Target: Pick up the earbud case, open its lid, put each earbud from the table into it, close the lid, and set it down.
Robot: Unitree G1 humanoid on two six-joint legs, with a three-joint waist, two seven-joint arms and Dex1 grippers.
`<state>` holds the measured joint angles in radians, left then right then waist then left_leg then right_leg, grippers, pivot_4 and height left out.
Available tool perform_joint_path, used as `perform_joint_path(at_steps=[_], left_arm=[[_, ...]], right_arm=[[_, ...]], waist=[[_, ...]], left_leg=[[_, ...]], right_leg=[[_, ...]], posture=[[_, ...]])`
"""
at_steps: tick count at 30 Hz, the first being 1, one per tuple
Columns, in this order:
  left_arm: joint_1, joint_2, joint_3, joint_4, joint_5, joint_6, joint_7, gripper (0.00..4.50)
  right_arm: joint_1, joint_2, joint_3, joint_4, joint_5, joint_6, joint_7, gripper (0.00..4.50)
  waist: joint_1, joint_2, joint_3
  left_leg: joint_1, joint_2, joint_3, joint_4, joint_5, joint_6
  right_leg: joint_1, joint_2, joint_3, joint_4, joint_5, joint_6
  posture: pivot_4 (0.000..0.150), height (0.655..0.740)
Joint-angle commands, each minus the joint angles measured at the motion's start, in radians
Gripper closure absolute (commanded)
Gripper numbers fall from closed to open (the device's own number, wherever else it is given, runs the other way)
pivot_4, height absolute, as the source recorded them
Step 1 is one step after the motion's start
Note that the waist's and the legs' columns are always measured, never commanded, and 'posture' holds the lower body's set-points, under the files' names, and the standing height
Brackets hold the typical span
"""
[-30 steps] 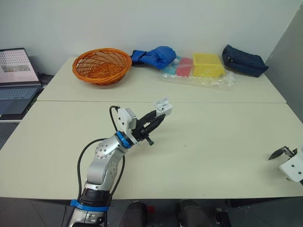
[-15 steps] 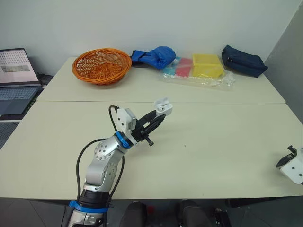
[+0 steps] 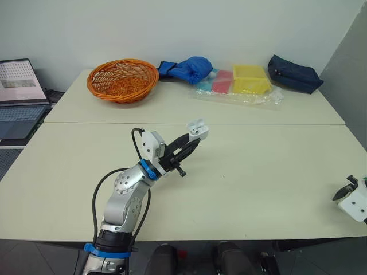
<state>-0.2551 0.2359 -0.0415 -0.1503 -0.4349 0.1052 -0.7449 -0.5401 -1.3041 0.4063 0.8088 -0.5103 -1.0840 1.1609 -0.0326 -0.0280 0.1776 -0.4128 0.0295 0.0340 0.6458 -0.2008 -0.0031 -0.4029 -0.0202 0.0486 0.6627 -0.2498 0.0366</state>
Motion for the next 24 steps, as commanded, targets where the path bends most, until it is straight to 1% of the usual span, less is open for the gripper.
perform_joint_path(at_steps=[1, 2, 3, 4, 8, 12, 13, 16, 20, 22, 24], left_arm=[[-0.009, 0.002, 0.001, -0.035, -0.007, -0.005, 0.001, 3.77], [-0.009, 0.003, 0.0, -0.034, -0.007, -0.005, 0.001, 3.77], [-0.011, 0.002, 0.0, -0.032, -0.007, -0.007, 0.002, 3.77], [-0.013, 0.001, 0.002, -0.033, -0.008, -0.006, 0.005, 3.77], [-0.016, 0.0, 0.001, -0.032, -0.007, -0.007, 0.006, 3.77], [-0.016, -0.001, -0.003, -0.027, -0.007, -0.01, 0.004, 3.77], [-0.018, -0.001, -0.003, -0.023, -0.007, -0.011, 0.003, 3.77], [-0.026, -0.002, -0.003, -0.013, -0.006, -0.014, -0.001, 3.77], [-0.028, -0.004, -0.004, -0.007, -0.007, -0.017, -0.008, 3.77], [-0.025, -0.005, -0.006, -0.01, -0.007, -0.018, -0.012, 3.77], [-0.021, -0.005, -0.005, -0.013, -0.007, -0.018, -0.014, 3.77]], right_arm=[[0.006, 0.017, 0.001, -0.028, 0.057, 0.006, 0.023, 2.48], [0.008, 0.016, 0.001, -0.03, 0.062, 0.009, 0.028, 2.48], [0.01, 0.018, 0.0, -0.03, 0.069, 0.013, 0.031, 2.87], [0.014, 0.015, -0.002, -0.032, 0.074, 0.014, 0.033, 3.1], [0.042, -0.001, -0.01, -0.052, 0.118, 0.025, 0.052, 4.48], [0.053, -0.004, -0.022, -0.071, 0.165, 0.064, 0.073, 4.48], [0.054, -0.003, -0.024, -0.074, 0.173, 0.073, 0.079, 4.48], [0.118, 0.0, -0.074, -0.162, 0.349, 0.263, 0.166, 4.48], [0.221, -0.025, -0.145, -0.288, 0.49, 0.475, 0.229, 4.48], [0.277, -0.041, -0.201, -0.363, 0.578, 0.63, 0.255, 4.48], [0.294, -0.067, -0.253, -0.42, 0.632, 0.76, 0.284, 4.48]], waist=[[-0.001, 0.0, 0.0], [-0.001, 0.0, 0.0], [-0.001, 0.0, 0.0], [-0.001, 0.0, 0.0], [0.0, 0.0, 0.0], [0.0, -0.001, 0.0], [0.0, -0.001, 0.0], [0.001, -0.001, 0.0], [0.002, 0.0, 0.0], [0.004, 0.0, 0.0], [0.003, 0.001, 0.001]], left_leg=[[0.0, 0.0, 0.0, 0.0, 0.0, 0.0], [0.0, 0.0, 0.0, 0.0, 0.0, 0.0], [0.001, 0.0, 0.0, 0.0, 0.0, 0.0], [0.001, 0.001, 0.0, 0.0, 0.0, 0.0], [0.003, 0.0, 0.0, 0.0, 0.0, 0.0], [0.013, 0.0, -0.001, -0.002, 0.0, 0.0], [0.014, 0.0, -0.001, -0.002, 0.0, 0.0], [0.013, 0.0, -0.001, -0.001, 0.0, 0.0], [0.013, 0.0, -0.001, -0.001, 0.0, 0.0], [0.013, 0.0, -0.002, -0.002, 0.0, 0.0], [0.013, 0.0, -0.001, -0.002, 0.0, 0.0]], right_leg=[[0.0, 0.0, 0.0, 0.0, 0.0, 0.0], [0.0, 0.0, 0.0, 0.0, 0.0, 0.0], [0.0, 0.0, 0.0, 0.0, 0.0, 0.0], [0.0, 0.0, 0.0, 0.0, 0.0, 0.0], [0.003, 0.0, 0.0, 0.0, 0.0, 0.0], [0.014, 0.0, -0.001, -0.003, -0.001, 0.0], [0.015, -0.001, -0.001, -0.003, -0.001, 0.0], [0.015, -0.001, -0.001, -0.002, -0.001, -0.001], [0.015, -0.001, -0.001, -0.002, -0.001, -0.001], [0.015, -0.001, -0.001, -0.002, -0.001, 0.0], [0.014, -0.001, -0.001, -0.002, -0.001, 0.0]], posture=[[0.15, 0.74], [0.15, 0.74], [0.15, 0.74], [0.15, 0.74], [0.15, 0.74], [0.15, 0.74], [0.15, 0.74], [0.15, 0.74], [0.15, 0.74], [0.15, 0.74], [0.15, 0.74]])
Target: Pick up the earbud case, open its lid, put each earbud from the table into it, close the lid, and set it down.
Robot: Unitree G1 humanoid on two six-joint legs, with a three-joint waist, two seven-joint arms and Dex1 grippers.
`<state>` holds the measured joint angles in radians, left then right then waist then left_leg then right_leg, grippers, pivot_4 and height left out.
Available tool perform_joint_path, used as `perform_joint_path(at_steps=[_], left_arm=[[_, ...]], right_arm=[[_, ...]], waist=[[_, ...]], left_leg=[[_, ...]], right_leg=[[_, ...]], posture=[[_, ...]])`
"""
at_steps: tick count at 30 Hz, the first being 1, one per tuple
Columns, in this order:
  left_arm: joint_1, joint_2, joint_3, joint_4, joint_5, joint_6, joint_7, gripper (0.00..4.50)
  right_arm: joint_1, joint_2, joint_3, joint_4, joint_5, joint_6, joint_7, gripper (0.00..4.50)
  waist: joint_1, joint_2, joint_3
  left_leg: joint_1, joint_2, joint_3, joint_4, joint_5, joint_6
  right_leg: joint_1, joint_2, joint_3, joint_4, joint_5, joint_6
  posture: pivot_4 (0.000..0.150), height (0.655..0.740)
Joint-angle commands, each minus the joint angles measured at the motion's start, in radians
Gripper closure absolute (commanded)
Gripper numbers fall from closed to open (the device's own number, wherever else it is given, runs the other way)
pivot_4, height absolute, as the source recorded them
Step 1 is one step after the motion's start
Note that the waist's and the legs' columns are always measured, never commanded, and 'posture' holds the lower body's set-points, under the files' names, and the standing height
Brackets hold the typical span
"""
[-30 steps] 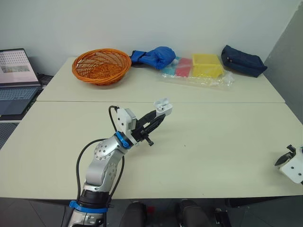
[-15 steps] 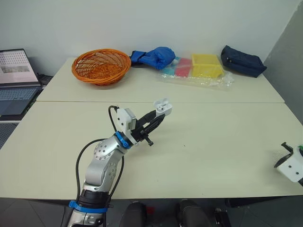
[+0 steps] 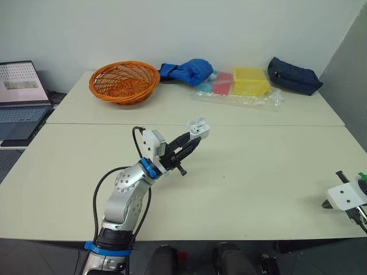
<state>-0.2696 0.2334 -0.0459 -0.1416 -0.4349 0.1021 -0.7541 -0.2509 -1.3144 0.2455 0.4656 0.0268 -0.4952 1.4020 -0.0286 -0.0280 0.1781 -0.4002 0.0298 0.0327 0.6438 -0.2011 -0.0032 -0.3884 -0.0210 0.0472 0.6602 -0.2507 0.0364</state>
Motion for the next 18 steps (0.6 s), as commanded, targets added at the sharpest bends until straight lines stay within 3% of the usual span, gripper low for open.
perform_joint_path(at_steps=[1, 3, 6, 10, 16, 18], left_arm=[[-0.005, -0.002, -0.001, -0.022, -0.007, -0.015, -0.005, 3.77], [-0.001, -0.002, 0.0, -0.023, -0.008, -0.017, -0.007, 3.77], [0.007, -0.007, -0.005, -0.024, -0.007, -0.021, -0.007, 3.77], [0.003, -0.012, -0.01, -0.018, -0.006, -0.024, -0.007, 3.77], [-0.004, -0.011, -0.009, -0.014, -0.005, -0.025, -0.01, 3.77], [-0.003, -0.008, -0.008, -0.015, -0.005, -0.024, -0.01, 3.77]], right_arm=[[0.007, -0.063, -0.112, -0.095, 0.108, 0.218, 0.048, 4.48], [0.007, -0.062, -0.148, -0.134, 0.143, 0.354, 0.043, 4.48], [0.004, -0.073, -0.183, -0.123, 0.157, 0.498, 0.061, 3.92], [0.054, -0.103, -0.194, -0.093, 0.103, 0.437, 0.082, 2.46], [0.116, -0.109, -0.196, -0.099, 0.065, 0.502, 0.078, 0.25], [0.141, -0.101, -0.201, -0.089, 0.043, 0.467, 0.048, 0.25]], waist=[[-0.002, 0.001, 0.001], [-0.003, 0.001, 0.001], [-0.001, 0.001, 0.001], [0.0, 0.001, 0.001], [0.0, 0.001, 0.001], [-0.001, 0.001, 0.001]], left_leg=[[0.0, 0.0, 0.0, 0.0, 0.0, 0.0], [0.0, 0.0, 0.001, 0.0, 0.0, 0.0], [0.0, 0.0, -0.001, 0.001, 0.0, 0.0], [-0.001, 0.0, -0.001, -0.001, 0.0, -0.001], [-0.002, -0.001, 0.0, -0.002, -0.001, -0.001], [-0.002, 0.0, 0.0, -0.002, -0.001, -0.001]], right_leg=[[0.0, 0.0, 0.0, 0.0, 0.0, 0.0], [0.0, 0.0, 0.0, 0.0, 0.0, 0.0], [-0.001, 0.0, -0.001, 0.0, 0.0, 0.0], [-0.001, 0.0, -0.002, -0.003, 0.0, 0.0], [-0.001, -0.001, -0.001, -0.004, -0.001, 0.001], [-0.001, 0.0, -0.002, -0.004, -0.001, 0.001]], posture=[[0.15, 0.74], [0.15, 0.74], [0.15, 0.74], [0.15, 0.74], [0.15, 0.74], [0.15, 0.74]])
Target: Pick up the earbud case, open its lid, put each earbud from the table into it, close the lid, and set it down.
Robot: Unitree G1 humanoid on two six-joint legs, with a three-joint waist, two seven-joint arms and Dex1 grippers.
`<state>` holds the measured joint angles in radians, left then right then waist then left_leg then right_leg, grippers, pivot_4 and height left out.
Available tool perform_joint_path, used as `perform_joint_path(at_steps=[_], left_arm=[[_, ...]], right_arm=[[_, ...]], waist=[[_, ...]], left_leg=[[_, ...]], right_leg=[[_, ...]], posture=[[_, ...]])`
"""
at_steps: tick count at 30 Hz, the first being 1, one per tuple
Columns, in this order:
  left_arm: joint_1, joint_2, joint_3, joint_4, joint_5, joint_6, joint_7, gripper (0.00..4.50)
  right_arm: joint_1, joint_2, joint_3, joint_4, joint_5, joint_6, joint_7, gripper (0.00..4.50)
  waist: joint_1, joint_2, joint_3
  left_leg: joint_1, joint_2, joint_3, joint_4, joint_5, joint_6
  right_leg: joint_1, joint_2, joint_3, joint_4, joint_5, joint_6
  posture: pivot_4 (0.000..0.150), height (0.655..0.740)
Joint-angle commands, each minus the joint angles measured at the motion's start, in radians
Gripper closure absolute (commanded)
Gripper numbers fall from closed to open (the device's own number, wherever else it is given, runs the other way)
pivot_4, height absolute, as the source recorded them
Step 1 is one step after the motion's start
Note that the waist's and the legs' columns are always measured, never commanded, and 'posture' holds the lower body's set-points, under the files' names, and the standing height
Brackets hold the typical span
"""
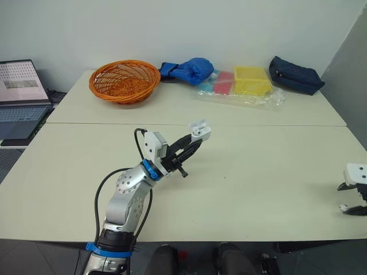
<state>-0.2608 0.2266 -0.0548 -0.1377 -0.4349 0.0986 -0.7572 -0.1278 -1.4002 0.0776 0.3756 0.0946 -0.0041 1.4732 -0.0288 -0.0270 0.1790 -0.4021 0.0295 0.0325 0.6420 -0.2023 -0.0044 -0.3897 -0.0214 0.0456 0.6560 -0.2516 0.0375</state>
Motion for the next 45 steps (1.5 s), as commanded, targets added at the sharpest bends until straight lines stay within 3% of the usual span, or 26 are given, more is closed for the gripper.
perform_joint_path(at_steps=[1, 17, 21, 29, 37, 41, 45], left_arm=[[-0.012, -0.001, 0.001, -0.02, -0.005, -0.019, -0.006, 3.77], [-0.017, 0.004, 0.002, -0.024, -0.005, -0.013, -0.002, 3.77], [-0.017, 0.005, 0.002, -0.026, -0.006, -0.009, 0.0, 3.77], [-0.016, 0.007, 0.006, -0.029, -0.006, -0.01, 0.004, 3.77], [-0.012, 0.007, 0.005, -0.033, -0.006, -0.009, 0.006, 3.77], [-0.011, 0.008, 0.006, -0.029, -0.005, -0.009, 0.004, 3.77], [-0.014, 0.004, -0.001, -0.027, -0.004, -0.01, 0.004, 3.77]], right_arm=[[0.025, -0.01, -0.036, 0.003, -0.031, -0.031, -0.035, 0.25], [0.022, 0.073, -0.034, 0.035, -0.086, -0.045, -0.122, 0.25], [0.012, 0.078, -0.023, 0.068, -0.119, -0.061, -0.147, 1.17], [-0.029, 0.102, -0.008, 0.125, -0.161, -0.096, -0.144, 4.14], [-0.044, 0.118, -0.023, 0.09, -0.134, -0.057, -0.11, 4.22], [-0.087, 0.15, -0.074, -0.015, -0.047, 0.116, -0.105, 4.22], [-0.104, 0.189, -0.079, -0.085, -0.063, 0.286, -0.195, 4.22]], waist=[[-0.001, 0.0, 0.0], [-0.002, 0.0, 0.001], [-0.001, 0.0, 0.001], [-0.002, -0.001, 0.001], [-0.003, -0.001, 0.001], [-0.004, -0.001, 0.001], [-0.001, -0.001, 0.001]], left_leg=[[0.0, 0.0, 0.0, 0.0, 0.0, 0.0], [0.0, 0.0, 0.0, 0.0, 0.0, 0.0], [0.0, -0.001, 0.0, 0.0, 0.0, 0.0], [0.0, 0.0, 0.0, 0.0, 0.0, 0.0], [0.0, 0.0, 0.0, 0.0, 0.0, 0.0], [0.0, 0.0, 0.0, -0.001, 0.0, 0.0], [0.0, 0.0, -0.001, -0.002, 0.0, 0.0]], right_leg=[[0.0, 0.0, 0.0, 0.0, 0.0, 0.0], [0.0, 0.0, 0.0, -0.001, 0.0, 0.0], [0.0, 0.0, 0.0, -0.001, 0.0, 0.0], [0.0, 0.0, 0.0, -0.001, 0.0, 0.0], [0.0, 0.0, 0.0, -0.002, 0.0, 0.0], [0.0, 0.0, 0.0, -0.002, 0.0, 0.0], [0.0, 0.001, 0.0, -0.003, 0.0, 0.0]], posture=[[0.15, 0.74], [0.15, 0.74], [0.15, 0.74], [0.15, 0.74], [0.15, 0.74], [0.15, 0.74], [0.15, 0.74]])
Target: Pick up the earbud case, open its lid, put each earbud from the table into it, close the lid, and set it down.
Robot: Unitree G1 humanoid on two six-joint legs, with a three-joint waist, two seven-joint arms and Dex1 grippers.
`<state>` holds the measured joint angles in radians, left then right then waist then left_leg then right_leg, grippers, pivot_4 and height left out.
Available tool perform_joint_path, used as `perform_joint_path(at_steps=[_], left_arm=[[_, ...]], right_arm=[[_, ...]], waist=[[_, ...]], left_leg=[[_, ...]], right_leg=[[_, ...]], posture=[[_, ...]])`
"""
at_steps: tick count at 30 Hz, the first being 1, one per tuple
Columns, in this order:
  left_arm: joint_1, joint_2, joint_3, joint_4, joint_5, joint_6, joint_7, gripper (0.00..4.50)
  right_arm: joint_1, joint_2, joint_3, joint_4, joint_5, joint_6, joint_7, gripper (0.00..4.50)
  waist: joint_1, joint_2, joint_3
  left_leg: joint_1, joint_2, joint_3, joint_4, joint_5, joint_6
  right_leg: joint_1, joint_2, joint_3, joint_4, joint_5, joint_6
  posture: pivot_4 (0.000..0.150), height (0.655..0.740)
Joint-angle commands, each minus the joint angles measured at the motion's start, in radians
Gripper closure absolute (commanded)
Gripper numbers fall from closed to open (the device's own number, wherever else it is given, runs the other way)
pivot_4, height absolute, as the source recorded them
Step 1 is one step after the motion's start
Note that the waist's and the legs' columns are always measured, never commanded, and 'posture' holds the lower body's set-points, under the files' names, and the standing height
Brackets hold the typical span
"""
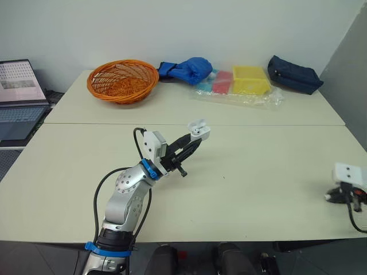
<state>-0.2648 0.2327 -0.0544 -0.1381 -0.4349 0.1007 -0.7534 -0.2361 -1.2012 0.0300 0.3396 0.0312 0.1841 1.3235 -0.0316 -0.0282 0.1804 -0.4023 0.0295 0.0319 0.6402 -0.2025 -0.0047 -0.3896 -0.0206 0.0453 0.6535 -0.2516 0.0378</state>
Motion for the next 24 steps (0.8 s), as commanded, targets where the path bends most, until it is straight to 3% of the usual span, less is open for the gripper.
perform_joint_path(at_steps=[1, 9, 16, 24], left_arm=[[-0.013, -0.003, -0.003, -0.024, -0.003, -0.011, -0.001, 3.77], [-0.021, -0.001, -0.003, -0.015, -0.002, -0.013, -0.008, 3.77], [-0.012, 0.004, -0.004, -0.024, -0.006, -0.009, -0.012, 3.77], [-0.018, 0.005, -0.005, -0.015, -0.005, -0.014, -0.02, 3.77]], right_arm=[[0.023, -0.013, -0.029, -0.067, -0.005, 0.122, -0.049, 4.22], [0.056, 0.036, -0.045, -0.136, 0.026, 0.259, -0.112, 4.22], [0.073, 0.007, -0.051, -0.128, 0.034, 0.234, -0.101, 1.86], [0.066, -0.065, -0.114, -0.164, 0.119, 0.335, -0.016, 1.86]], waist=[[0.004, 0.0, 0.0], [0.012, 0.0, 0.0], [0.008, 0.0, 0.0], [0.008, 0.0, 0.0]], left_leg=[[-0.001, 0.0, 0.0, 0.0, 0.0, 0.0], [-0.01, 0.0, -0.002, 0.0, -0.002, 0.0], [-0.01, 0.0, -0.003, 0.0, -0.002, 0.0], [-0.014, 0.0, -0.002, 0.0, -0.002, 0.0]], right_leg=[[0.0, 0.0, 0.0, 0.0, 0.0, 0.0], [-0.004, 0.0, -0.002, -0.009, 0.001, 0.001], [-0.004, 0.001, -0.004, -0.007, 0.001, 0.001], [-0.008, 0.001, -0.002, -0.008, 0.001, 0.001]], posture=[[0.15, 0.74], [0.15, 0.74], [0.15, 0.74], [0.15, 0.74]])
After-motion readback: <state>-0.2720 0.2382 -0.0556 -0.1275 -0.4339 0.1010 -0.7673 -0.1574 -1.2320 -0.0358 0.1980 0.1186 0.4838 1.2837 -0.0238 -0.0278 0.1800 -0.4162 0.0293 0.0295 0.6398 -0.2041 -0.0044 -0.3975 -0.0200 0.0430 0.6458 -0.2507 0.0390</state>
